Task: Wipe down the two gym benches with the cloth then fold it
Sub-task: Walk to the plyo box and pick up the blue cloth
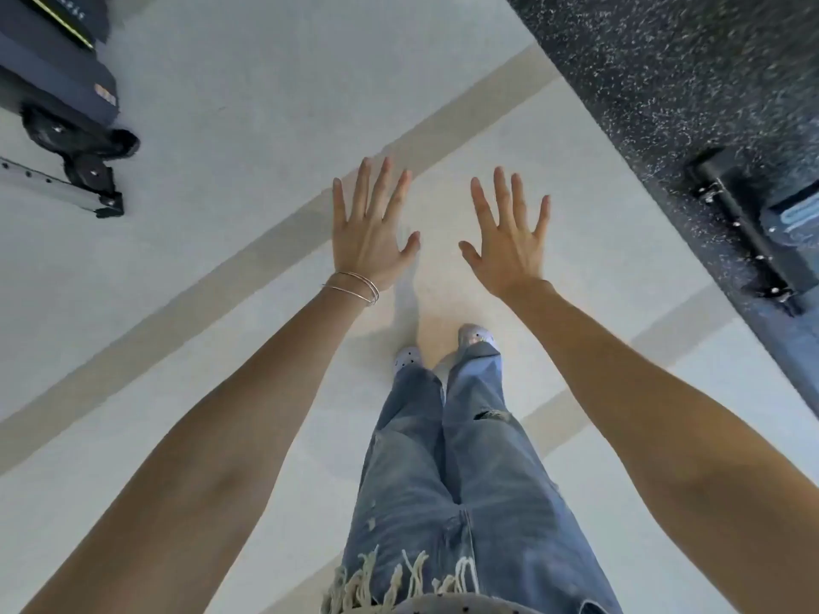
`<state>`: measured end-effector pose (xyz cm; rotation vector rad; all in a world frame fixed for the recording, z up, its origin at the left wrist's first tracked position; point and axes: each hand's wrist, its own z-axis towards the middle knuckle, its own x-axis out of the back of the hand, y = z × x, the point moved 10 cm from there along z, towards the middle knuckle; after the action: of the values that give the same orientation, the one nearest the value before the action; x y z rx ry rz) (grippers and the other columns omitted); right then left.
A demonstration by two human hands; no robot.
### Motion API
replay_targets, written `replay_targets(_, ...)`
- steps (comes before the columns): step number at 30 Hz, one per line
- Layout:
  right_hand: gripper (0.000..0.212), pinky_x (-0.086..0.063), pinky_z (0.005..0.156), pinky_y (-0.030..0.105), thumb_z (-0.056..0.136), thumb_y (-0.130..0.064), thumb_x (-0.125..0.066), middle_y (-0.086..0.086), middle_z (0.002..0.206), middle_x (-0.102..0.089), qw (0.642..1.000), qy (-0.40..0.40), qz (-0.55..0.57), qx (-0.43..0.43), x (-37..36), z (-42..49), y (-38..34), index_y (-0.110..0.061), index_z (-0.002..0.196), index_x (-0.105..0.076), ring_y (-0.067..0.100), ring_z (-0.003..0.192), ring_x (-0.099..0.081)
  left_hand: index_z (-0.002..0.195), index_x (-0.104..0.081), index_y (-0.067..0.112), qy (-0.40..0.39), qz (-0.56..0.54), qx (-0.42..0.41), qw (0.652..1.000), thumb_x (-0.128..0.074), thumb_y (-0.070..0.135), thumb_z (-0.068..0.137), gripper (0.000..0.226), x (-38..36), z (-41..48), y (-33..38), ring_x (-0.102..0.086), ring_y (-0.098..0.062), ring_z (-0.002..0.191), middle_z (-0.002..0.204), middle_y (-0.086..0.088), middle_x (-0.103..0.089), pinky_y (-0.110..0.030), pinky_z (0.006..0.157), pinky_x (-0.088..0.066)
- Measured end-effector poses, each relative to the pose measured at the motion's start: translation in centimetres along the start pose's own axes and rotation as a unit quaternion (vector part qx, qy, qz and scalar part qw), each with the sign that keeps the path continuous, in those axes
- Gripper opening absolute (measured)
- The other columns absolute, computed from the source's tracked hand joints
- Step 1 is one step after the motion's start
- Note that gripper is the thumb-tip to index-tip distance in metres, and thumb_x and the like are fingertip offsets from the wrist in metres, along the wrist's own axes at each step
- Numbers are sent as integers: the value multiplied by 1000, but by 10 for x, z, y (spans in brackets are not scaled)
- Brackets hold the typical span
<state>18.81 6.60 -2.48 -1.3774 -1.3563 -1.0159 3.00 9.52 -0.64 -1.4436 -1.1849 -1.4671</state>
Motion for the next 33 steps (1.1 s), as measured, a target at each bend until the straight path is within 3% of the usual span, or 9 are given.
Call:
replay_targets(9,81,-2,112,62,88,-43,-55,8,159,-2,980,20,35,-196,0,-78,163,-25,150,-6,28,145,0,148,-20,22,-57,-11,-178,982,-50,41,83,75,-15,32,175,-8,-26,147,158,-1,-15,-55,116,-2)
replay_targets(17,78,-2,113,60,90,-45,-52,6,159,0,949,20,54,-311,16,-154,285,-27,150,-6,28,145,1,148,-23,23,-75,15,-287,955,-47,44,82,73,-6,39,327,-14,-28,146,157,-3,-20,-55,116,-7)
replay_targets(26,77,-1,113,59,89,-43,-54,7,159,-3,935,79,41,-344,102,-193,398,-26,150,-11,26,146,-1,150,-11,24,-36,32,-346,937,-44,48,86,76,58,69,484,-4,-26,148,160,-1,-9,-55,117,-3)
replay_targets(33,73,-7,111,61,85,-44,-58,9,156,-19,922,172,25,-347,174,-250,444,-24,147,-25,29,145,-12,149,-16,25,67,6,-393,917,-41,50,85,74,135,74,562,-9,-28,147,159,-1,-15,-58,115,-8)
